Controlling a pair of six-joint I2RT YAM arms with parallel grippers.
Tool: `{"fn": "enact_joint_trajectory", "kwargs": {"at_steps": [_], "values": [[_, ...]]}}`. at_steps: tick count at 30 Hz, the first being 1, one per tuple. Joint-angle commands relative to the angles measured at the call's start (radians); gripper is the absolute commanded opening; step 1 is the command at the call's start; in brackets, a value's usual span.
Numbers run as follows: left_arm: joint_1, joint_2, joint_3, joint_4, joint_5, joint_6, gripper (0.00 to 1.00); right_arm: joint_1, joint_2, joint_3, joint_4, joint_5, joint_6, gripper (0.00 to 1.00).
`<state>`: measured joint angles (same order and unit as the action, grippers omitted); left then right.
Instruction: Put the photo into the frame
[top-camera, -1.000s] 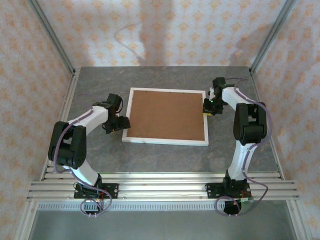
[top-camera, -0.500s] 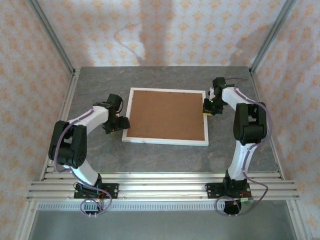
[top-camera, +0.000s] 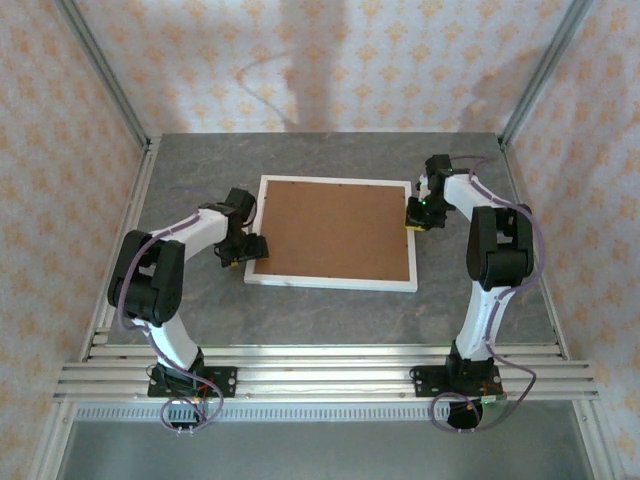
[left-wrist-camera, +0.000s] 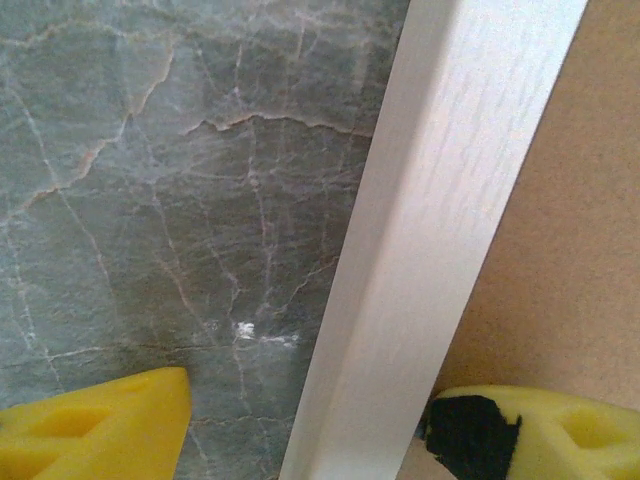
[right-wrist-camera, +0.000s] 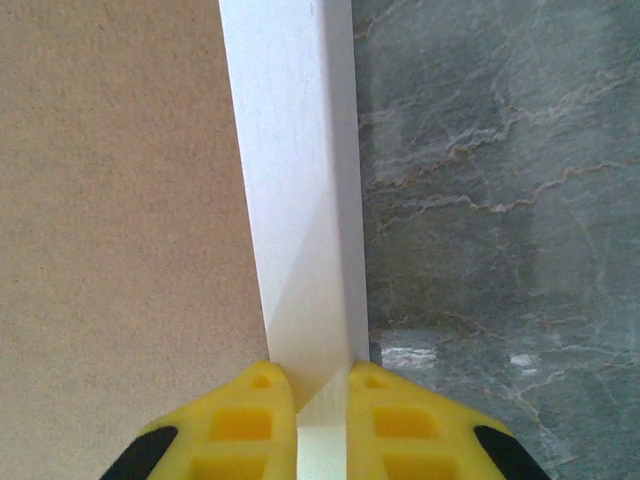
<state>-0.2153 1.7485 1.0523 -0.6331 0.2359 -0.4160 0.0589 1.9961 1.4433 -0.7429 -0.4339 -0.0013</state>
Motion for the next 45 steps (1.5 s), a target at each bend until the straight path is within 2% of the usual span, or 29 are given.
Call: {"fn": "enact_joint_trajectory", "kwargs": {"at_steps": [1,5,12,16,23,30,45], "values": [[-0.071,0.113,-0.078,0.051,0.088,-0.019,0.74,0.027,0.037,-0.035,0.002,-0.015,0.013,0.13],[-0.082,0.108,-0.07,0.046,0.082,-0.032,0.73,0.027,0.04,-0.037,0.001,-0.007,0.015,0.13],[-0.072,-0.042,0.064,-0.097,-0.028,0.006,0.76,0.027,0.032,-0.026,-0.003,0.002,0.016,0.13],[-0.037,-0.109,0.091,-0.139,-0.068,0.021,0.77,0.027,0.035,-0.025,-0.007,0.0,0.015,0.13],[0.041,-0.17,0.023,-0.118,-0.068,0.011,0.78,0.027,0.036,-0.025,-0.006,0.0,0.014,0.13],[0.048,-0.143,-0.026,-0.069,-0.031,0.001,0.77,0.027,0.039,-0.018,-0.01,-0.002,0.018,0.13],[0.047,0.008,-0.055,-0.005,-0.028,0.008,0.76,0.027,0.035,-0.022,-0.014,0.003,0.011,0.13]]}}
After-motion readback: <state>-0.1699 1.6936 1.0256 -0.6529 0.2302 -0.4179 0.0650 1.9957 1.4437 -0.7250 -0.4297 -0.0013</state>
